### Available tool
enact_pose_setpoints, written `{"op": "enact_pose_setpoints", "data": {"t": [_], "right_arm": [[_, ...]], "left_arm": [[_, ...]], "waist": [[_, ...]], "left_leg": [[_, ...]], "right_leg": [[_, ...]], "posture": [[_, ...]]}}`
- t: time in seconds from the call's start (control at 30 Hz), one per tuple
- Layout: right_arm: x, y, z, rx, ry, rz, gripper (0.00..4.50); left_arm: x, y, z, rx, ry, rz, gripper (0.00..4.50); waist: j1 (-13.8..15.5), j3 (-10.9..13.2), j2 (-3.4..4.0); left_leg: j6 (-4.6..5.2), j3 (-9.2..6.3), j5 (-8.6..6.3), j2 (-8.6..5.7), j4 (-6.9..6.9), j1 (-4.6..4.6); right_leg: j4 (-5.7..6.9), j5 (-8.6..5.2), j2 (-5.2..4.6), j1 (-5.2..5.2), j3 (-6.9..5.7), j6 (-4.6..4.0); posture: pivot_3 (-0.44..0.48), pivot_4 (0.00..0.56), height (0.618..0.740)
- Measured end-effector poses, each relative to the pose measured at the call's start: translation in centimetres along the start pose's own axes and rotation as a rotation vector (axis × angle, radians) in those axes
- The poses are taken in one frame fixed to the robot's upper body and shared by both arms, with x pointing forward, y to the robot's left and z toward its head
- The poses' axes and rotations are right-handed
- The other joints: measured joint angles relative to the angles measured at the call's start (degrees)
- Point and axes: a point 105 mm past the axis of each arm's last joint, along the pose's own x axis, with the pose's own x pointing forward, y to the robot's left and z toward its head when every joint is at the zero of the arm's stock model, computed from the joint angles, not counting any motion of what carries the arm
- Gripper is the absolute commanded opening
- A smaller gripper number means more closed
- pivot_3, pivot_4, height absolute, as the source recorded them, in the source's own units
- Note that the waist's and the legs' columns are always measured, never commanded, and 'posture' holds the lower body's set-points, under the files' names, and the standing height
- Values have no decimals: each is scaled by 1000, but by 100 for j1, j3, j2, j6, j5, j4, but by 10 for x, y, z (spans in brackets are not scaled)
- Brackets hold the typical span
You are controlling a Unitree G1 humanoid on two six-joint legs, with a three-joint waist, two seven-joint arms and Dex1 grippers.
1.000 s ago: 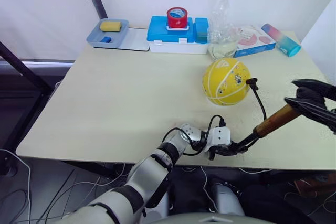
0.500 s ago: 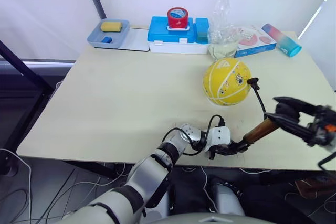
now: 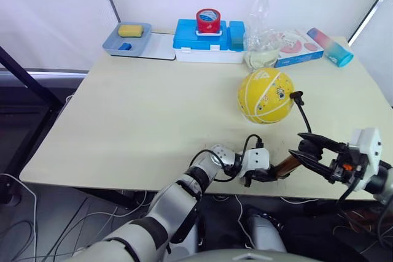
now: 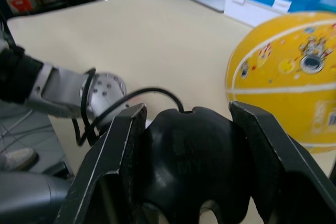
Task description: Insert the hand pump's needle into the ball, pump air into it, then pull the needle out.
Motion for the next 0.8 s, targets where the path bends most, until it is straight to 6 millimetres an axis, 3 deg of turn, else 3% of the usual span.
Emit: {"op": "enact_pose_setpoints", "data": {"t": [0.4, 0.57, 0.8], "right_arm": [[-17, -6, 75, -57, -66, 41, 2011], [-20, -5, 91, -64, -68, 39, 2011], [-18, -3, 91, -53, -75, 34, 2011]], "left_arm": [[0, 0, 0, -2, -1, -2, 1015], [0, 0, 0, -2, -1, -1, 1015], [0, 0, 1, 0, -2, -7, 1015]], "waist": [[3, 5, 0], [2, 5, 2], [5, 9, 4]], "left_leg": [[-2, -1, -1, 0, 0, -3], [-1, 2, 0, -2, 0, -3], [10, 1, 6, -2, 0, -10]], "right_leg": [[0, 0, 0, -2, 0, 0], [0, 0, -3, -2, 2, 0], [-2, 0, -1, -7, 1, 0]], "posture": [[0, 150, 739], [0, 150, 739], [0, 150, 739]]}}
